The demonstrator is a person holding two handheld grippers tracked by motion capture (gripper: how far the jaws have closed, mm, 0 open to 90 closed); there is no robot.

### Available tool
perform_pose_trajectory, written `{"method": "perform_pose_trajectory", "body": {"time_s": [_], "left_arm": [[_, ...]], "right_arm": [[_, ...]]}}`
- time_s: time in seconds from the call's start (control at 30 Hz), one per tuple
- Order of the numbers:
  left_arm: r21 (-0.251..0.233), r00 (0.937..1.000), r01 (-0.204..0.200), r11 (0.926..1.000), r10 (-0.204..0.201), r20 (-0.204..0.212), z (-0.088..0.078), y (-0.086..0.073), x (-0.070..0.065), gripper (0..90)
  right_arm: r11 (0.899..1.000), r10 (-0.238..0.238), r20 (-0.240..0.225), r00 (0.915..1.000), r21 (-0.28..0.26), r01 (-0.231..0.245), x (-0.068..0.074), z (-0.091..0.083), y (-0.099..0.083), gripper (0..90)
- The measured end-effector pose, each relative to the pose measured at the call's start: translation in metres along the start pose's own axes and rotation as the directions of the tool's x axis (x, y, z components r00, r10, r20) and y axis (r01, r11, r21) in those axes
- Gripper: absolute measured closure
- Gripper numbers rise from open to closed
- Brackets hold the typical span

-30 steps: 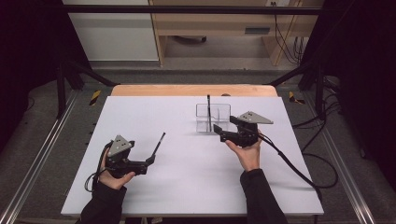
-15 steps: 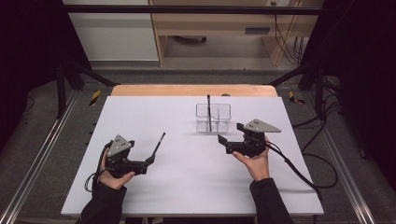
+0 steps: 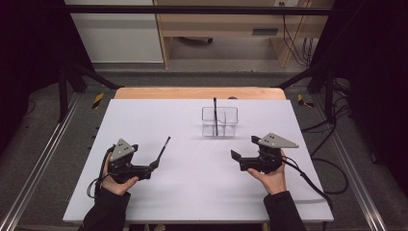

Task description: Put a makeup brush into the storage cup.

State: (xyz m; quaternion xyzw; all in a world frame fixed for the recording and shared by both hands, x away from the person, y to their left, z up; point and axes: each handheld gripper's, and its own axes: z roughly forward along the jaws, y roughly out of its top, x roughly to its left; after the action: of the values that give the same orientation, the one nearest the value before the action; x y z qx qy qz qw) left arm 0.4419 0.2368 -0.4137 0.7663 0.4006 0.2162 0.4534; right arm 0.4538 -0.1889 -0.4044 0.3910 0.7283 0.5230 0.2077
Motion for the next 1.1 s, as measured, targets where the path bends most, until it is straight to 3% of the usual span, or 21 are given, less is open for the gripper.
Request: {"method": "perform_pose_trajectory", "body": {"time_s": [0.37, 1.1], "left_arm": [[0.002, 1.0, -0.007, 1.0, 0.007, 0.0, 0.001, 0.001, -0.002, 3.1], [0.007, 0.9998, -0.02, 0.9998, 0.02, -0.01, 0.002, 0.011, -0.002, 3.7]], "right_arm": [[1.0, 0.026, 0.027, 0.9993, 0.0, -0.026, -0.008, -0.02, -0.014, 5.1], [1.0, 0.022, 0.051, 0.9985, -0.003, -0.022, -0.01, -0.024, -0.017, 4.5]]}}
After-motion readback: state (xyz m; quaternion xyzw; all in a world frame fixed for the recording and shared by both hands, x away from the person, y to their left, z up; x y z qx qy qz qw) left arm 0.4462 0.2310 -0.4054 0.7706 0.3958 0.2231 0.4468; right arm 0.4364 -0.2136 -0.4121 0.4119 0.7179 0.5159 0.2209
